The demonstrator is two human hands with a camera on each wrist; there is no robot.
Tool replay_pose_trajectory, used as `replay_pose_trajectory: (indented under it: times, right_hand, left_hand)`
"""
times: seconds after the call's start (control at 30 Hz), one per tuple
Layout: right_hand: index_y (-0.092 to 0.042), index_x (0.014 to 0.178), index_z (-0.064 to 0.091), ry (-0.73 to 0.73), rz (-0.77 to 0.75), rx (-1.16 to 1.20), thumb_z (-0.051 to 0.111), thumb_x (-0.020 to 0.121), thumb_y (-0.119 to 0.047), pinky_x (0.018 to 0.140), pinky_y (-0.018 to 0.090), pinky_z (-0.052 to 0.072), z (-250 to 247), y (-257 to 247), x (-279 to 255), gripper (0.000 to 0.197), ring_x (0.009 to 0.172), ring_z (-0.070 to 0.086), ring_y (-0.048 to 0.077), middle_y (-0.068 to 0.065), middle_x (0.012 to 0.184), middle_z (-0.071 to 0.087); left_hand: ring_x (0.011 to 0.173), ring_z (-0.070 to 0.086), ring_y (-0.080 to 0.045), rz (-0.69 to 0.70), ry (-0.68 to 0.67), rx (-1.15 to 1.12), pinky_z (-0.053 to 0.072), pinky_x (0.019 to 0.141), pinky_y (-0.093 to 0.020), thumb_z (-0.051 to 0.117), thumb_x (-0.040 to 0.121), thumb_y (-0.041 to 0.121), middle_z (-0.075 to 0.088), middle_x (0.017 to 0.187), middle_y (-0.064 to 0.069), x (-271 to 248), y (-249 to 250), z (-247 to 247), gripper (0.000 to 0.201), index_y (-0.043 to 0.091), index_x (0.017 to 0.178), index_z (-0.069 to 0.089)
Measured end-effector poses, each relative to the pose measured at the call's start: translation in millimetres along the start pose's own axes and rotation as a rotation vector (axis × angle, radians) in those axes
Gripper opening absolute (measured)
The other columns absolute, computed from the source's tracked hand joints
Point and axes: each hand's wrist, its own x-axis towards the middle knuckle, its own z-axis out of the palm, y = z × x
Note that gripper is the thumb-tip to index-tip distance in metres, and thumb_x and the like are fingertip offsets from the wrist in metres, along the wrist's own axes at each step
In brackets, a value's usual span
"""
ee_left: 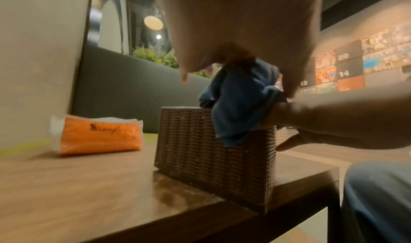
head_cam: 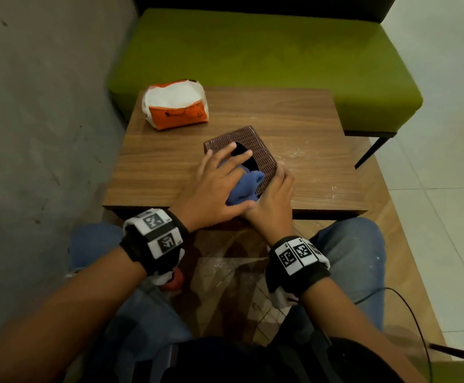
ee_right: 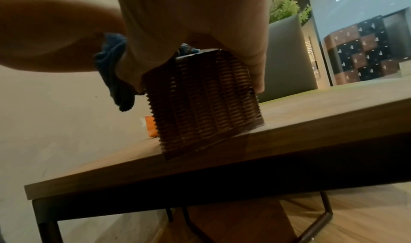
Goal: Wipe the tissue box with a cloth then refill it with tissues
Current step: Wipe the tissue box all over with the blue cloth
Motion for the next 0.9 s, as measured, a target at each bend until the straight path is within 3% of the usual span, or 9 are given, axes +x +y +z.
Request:
replay_pose_trajectory:
  times: [0.1,0.17,0.23,0.3,0.33,0.5,0.6,0.7,0.9]
  right_hand:
    - [0.005,0.148,0.017,-0.058,-0.053,-0.003,0.069,0.058,-0.064,0.112,0.041,0.029,-3,3,1,0.125,0.137,0.026,0.034,0.021,0.147,0.024]
    - [0.002,0.147,0.017,-0.051,-0.057,-0.016,0.083,0.054,-0.053,0.112,0.035,0.029,-3,4,5,0.126,0.134,0.027,0.029,0.017,0.143,0.026]
    - [0.001,0.146,0.019,-0.034,-0.078,-0.036,0.085,0.053,-0.05,0.112,0.031,0.03,-2,5,9,0.126,0.129,0.029,0.026,0.014,0.138,0.028]
    - [0.0,0.145,0.021,-0.043,-0.089,-0.051,0.085,0.052,-0.051,0.11,0.029,0.03,-2,6,13,0.124,0.128,0.03,0.024,0.013,0.137,0.029]
    - [0.0,0.145,0.021,-0.048,-0.092,-0.06,0.084,0.052,-0.051,0.109,0.028,0.029,-2,6,14,0.124,0.127,0.03,0.024,0.013,0.136,0.03]
    - [-0.001,0.147,0.02,-0.09,-0.107,-0.029,0.086,0.06,-0.04,0.106,0.031,0.035,-6,10,21,0.116,0.127,0.033,0.026,0.014,0.138,0.031]
    - [-0.002,0.146,0.02,-0.11,-0.146,-0.027,0.087,0.054,-0.041,0.108,0.037,0.036,-7,13,20,0.12,0.127,0.033,0.027,0.013,0.137,0.031]
    - [-0.002,0.143,0.024,-0.106,-0.157,-0.043,0.087,0.052,-0.045,0.111,0.038,0.034,-6,13,24,0.119,0.129,0.032,0.026,0.012,0.137,0.031]
    - [-0.006,0.147,0.019,-0.143,-0.155,0.044,0.089,0.056,-0.035,0.099,0.025,0.037,-9,23,27,0.119,0.125,0.034,0.02,0.01,0.136,0.029]
  left_hand:
    - [0.132,0.042,-0.025,0.007,-0.123,-0.173,0.027,0.111,-0.036,0.05,0.079,0.066,0.05,0.138,-0.014,-3,-13,-6,0.081,0.005,0.133,0.048]
    - [0.108,0.057,-0.029,-0.075,-0.025,-0.22,0.041,0.093,-0.03,0.062,0.082,0.048,0.062,0.116,-0.017,3,-24,-11,0.06,0.003,0.121,0.055]
    - [0.097,0.059,-0.029,-0.268,0.112,-0.265,0.04,0.078,-0.028,0.068,0.084,0.031,0.063,0.107,-0.016,15,-41,-15,0.041,0.005,0.114,0.057]
    - [0.103,0.058,-0.027,-0.461,0.206,-0.286,0.04,0.08,-0.028,0.068,0.084,0.023,0.062,0.113,-0.014,23,-53,-15,0.039,0.008,0.118,0.055]
    - [0.106,0.058,-0.024,-0.472,0.219,-0.308,0.041,0.083,-0.027,0.066,0.085,0.021,0.061,0.116,-0.011,23,-50,-13,0.038,0.01,0.12,0.055]
    - [0.116,0.053,-0.014,-0.06,0.066,-0.39,0.038,0.103,-0.03,0.064,0.08,0.026,0.061,0.125,-0.008,-14,9,10,0.048,0.009,0.124,0.058]
    - [0.115,0.054,-0.016,-0.163,0.106,-0.414,0.039,0.1,-0.028,0.065,0.08,0.032,0.063,0.12,-0.013,-8,-4,6,0.048,0.006,0.119,0.06]
    - [0.095,0.061,-0.023,-0.272,0.192,-0.409,0.048,0.083,-0.038,0.064,0.081,0.03,0.066,0.1,-0.014,12,-8,-1,0.035,0.005,0.105,0.064]
    - [0.117,0.05,-0.012,-0.074,0.036,-0.42,0.035,0.103,-0.023,0.071,0.08,0.015,0.061,0.124,-0.013,-16,3,6,0.046,0.005,0.123,0.058]
